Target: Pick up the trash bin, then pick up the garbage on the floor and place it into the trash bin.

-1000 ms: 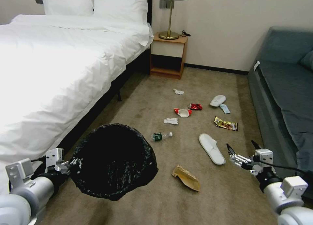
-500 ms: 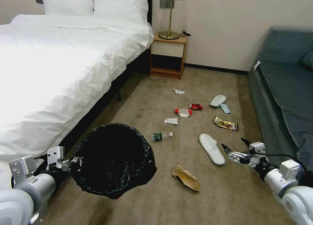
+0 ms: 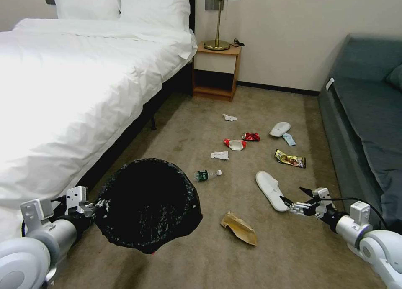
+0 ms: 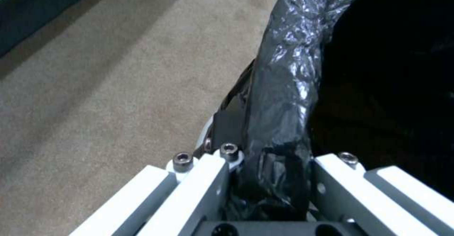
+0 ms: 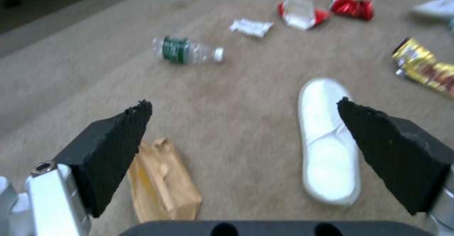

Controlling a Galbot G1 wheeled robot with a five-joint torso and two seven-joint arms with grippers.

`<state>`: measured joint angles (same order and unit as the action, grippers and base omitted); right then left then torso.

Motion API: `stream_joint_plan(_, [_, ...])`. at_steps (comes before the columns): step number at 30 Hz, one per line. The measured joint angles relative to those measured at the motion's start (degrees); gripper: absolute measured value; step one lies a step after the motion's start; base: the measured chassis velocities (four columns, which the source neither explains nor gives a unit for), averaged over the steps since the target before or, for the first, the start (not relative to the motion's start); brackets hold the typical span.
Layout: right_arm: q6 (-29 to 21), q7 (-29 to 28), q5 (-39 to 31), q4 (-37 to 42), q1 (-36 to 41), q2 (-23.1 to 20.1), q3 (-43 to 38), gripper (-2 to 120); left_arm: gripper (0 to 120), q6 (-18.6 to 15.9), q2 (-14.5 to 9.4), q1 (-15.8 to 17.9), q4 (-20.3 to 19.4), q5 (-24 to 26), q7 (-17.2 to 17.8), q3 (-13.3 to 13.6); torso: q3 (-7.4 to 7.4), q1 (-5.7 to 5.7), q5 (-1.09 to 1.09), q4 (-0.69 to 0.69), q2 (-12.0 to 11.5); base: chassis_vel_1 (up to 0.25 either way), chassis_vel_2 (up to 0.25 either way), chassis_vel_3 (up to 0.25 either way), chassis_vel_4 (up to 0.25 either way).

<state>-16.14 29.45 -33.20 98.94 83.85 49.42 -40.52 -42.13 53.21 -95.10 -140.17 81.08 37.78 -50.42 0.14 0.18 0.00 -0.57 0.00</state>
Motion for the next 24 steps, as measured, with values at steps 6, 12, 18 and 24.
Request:
stream_joint_plan(6, [0.11,4.04,0.8,-5.03,-2.82,-0.46,3.73,100,3,0.0,0.13,-0.16,-0.28,-0.41,-0.08,0.39,0.0,0.0,0.01,0.0,0.0,0.0,0.0,0.0,0.0])
stream_joint_plan(12, [0.78,6.05,2.23,-8.92,-5.77,-0.11,7.38,100,3,0.0,0.19,-0.46,-0.61,-0.63,-0.11,0.41,0.0,0.0,0.01,0.0,0.0,0.0,0.0,0.0,0.0])
stream_joint_plan(18, [1.42,7.32,3.4,-13.56,-9.6,0.93,11.36,100,3,0.0,0.33,-0.81,-0.87,-1.09,-0.21,0.58,0.0,0.0,0.0,0.0,0.0,0.0,0.0,0.0,0.0])
stream_joint_plan(24, [1.95,8.6,3.65,-17.45,-13.42,1.86,15.1,100,3,0.0,0.38,-1.1,-0.96,-1.54,-0.31,0.76,0.0,0.0,0.0,0.0,0.0,0.0,0.0,0.0,0.0])
